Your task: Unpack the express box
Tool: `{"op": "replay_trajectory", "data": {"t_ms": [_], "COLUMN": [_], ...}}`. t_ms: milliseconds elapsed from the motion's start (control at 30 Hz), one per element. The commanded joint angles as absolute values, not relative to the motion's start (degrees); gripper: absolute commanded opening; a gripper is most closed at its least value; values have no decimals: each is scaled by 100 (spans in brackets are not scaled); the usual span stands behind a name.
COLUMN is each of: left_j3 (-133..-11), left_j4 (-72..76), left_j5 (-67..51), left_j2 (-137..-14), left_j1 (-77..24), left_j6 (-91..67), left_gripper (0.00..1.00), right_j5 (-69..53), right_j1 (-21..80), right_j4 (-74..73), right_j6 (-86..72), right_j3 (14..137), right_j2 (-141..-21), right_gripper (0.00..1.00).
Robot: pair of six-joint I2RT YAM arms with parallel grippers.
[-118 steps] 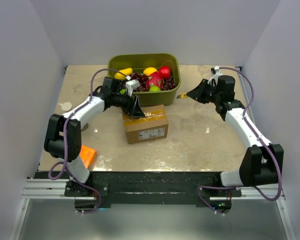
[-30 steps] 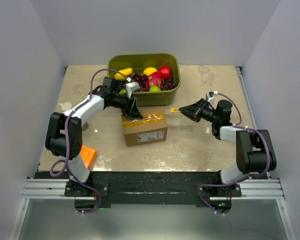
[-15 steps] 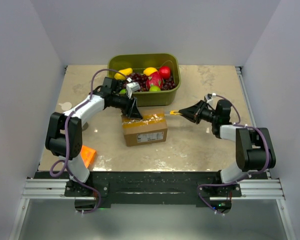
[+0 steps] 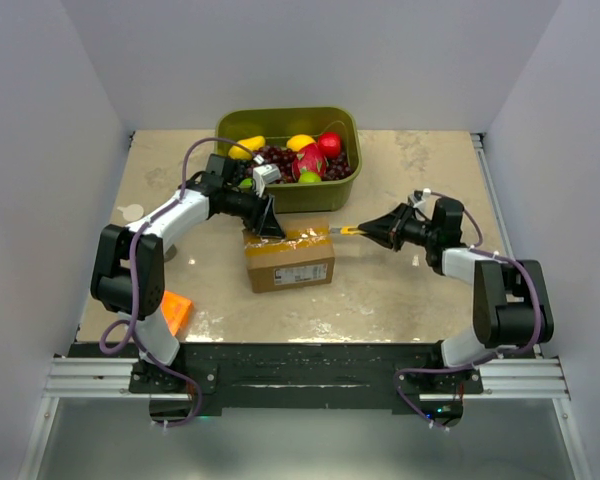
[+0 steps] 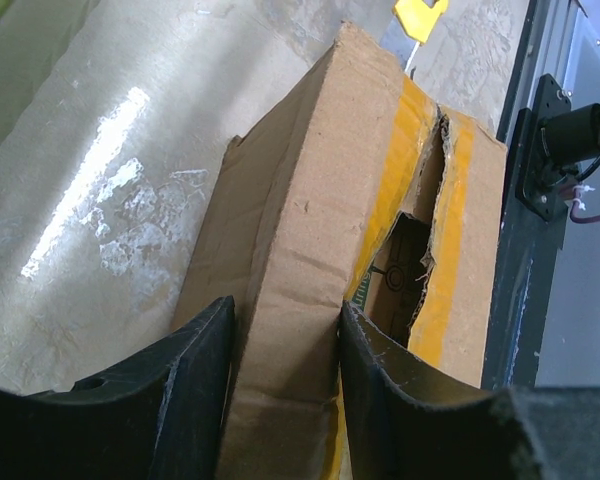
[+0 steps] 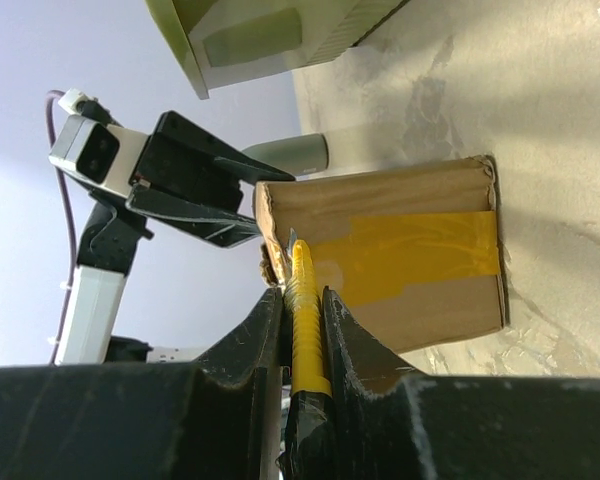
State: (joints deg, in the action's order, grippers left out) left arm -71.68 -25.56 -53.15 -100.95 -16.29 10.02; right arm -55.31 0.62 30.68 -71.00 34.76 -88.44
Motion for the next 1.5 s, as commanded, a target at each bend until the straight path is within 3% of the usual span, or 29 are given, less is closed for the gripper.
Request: {"op": "replay_trajectory", "data": {"t_ms": [0,400,567,633,933,1300,1467], "left_j3": [-7233,-7102,-7049,-6996,-6908,-6882,-6847], "left_j4": [-2417,-2180,-2267,-2285,-2443,-2557,-2584], "left_j5": [-4483,-4386,-4491,-4702,-4869,-4834,-4816], "left_j2": [-10081,-10107,-10028,-9976,-9782,-9712,-9668], "left_j1": [-1538,-1538,-1538,-1547,-1705,-1837,-1846], "left_j6": [967,870,1028,1107,1248,1318,1354], "left_gripper": [31,26,25,25,24,23,22], "right_j5": [-6214,-6407,-6575,-6391,-5388,-5027,-5045], "right_j1": [105,79,-403,-675,-686,-106,-44], "right_j4": [2259,1671,-232,-290,2782,4288,4316], "right_j6": [-6592,-6188,-4932,-4764,-6169,-7144,-7172], "right_j3": [3559,3542,3823,3946,3604,3445,3516], "right_j2": [-8499,-7963,-7594,-7567,-8163,-8683,-8771], "right_gripper": [0,0,0,0,0,0,0]}}
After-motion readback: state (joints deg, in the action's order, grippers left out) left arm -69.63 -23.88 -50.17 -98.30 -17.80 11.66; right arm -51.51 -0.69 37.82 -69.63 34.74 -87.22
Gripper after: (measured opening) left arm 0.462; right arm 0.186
